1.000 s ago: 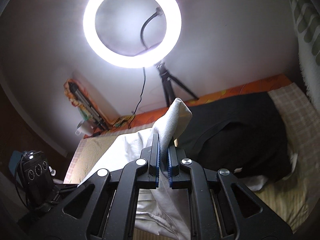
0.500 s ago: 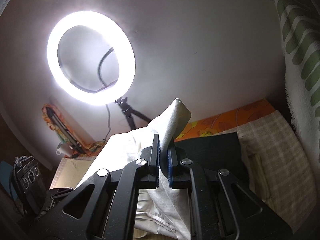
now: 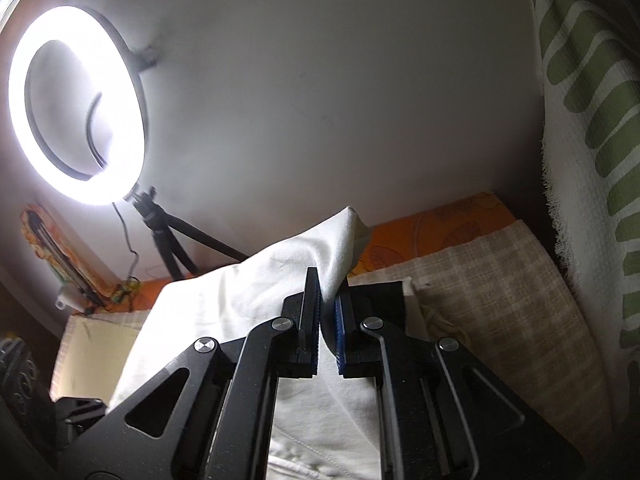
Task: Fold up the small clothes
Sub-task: 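Lower the shirt onto the black stack and open both tools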
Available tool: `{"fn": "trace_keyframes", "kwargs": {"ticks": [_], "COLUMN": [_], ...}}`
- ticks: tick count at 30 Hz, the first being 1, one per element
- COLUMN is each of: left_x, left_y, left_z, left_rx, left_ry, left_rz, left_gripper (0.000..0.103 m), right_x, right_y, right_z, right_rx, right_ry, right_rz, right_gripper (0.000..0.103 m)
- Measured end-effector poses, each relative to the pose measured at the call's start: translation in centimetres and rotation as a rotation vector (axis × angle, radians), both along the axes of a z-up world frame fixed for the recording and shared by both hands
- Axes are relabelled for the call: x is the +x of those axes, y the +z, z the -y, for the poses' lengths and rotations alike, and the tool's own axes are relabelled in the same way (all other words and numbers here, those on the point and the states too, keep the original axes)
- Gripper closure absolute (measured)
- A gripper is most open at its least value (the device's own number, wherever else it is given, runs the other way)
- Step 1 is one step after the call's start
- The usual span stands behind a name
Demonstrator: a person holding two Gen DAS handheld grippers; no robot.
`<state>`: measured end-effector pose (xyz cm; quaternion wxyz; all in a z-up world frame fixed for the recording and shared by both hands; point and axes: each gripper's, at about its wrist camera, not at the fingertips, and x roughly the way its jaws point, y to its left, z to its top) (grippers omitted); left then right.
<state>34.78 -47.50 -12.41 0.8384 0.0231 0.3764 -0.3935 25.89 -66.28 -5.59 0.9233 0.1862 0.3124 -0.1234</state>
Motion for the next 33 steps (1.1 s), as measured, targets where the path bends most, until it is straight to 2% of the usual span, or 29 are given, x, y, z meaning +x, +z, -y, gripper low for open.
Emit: {"fn": "trace_keyframes", "kwargs": {"ticks": [3, 5, 6, 8, 9, 10, 11, 14, 21, 22, 33], "left_x": [0.0, -0.3, -0.5, -1.0, -1.2, -1.5, -1.7, -2.4, -4.0, -4.3, -7.1], "left_y": [0.3, 0.6, 0.7, 1.0, 1.1, 1.3, 1.4, 1.8, 3.2, 3.4, 5.7], "left_z": [0.2, 0.4, 0.6, 0.6, 0.6, 0.6, 0.5, 0.4, 0.1, 0.0, -1.9], "left_rx": [0.014, 0.029, 0.034, 0.046, 0.051, 0.054, 0.058, 0.075, 0.09, 0.088, 0.074], "left_ry": [-0.005, -0.01, -0.012, -0.01, -0.009, -0.008, -0.004, 0.015, 0.035, 0.035, 0.046], "left_rz": [0.004, 0.019, 0.026, 0.047, 0.054, 0.061, 0.067, 0.093, 0.151, 0.154, 0.174], "left_gripper": [0.092, 0.078, 0.074, 0.054, 0.049, 0.04, 0.032, 0.019, 0.005, 0.005, 0.0], "right_x": [0.6, 0.8, 0.8, 0.5, 0.2, 0.0, -0.2, -0.8, -1.8, -1.9, -4.9], "right_y": [-1.0, -1.2, -1.3, -1.2, -1.1, -0.9, -0.7, -0.3, 1.3, 1.6, 4.5], "right_z": [0.5, 0.8, 0.9, 1.1, 1.1, 1.0, 0.9, 0.5, -1.0, -1.1, -3.9], "right_rx": [-0.039, -0.081, -0.091, -0.096, -0.1, -0.108, -0.119, -0.123, -0.144, -0.143, -0.177], "right_ry": [-0.043, -0.083, -0.093, -0.11, -0.113, -0.118, -0.121, -0.117, -0.12, -0.123, -0.151], "right_rz": [-0.045, -0.073, -0.085, -0.094, -0.086, -0.077, -0.067, -0.061, -0.034, -0.026, 0.02], "right_gripper": [0.096, 0.095, 0.092, 0.077, 0.062, 0.052, 0.049, 0.04, 0.024, 0.02, 0.009]}}
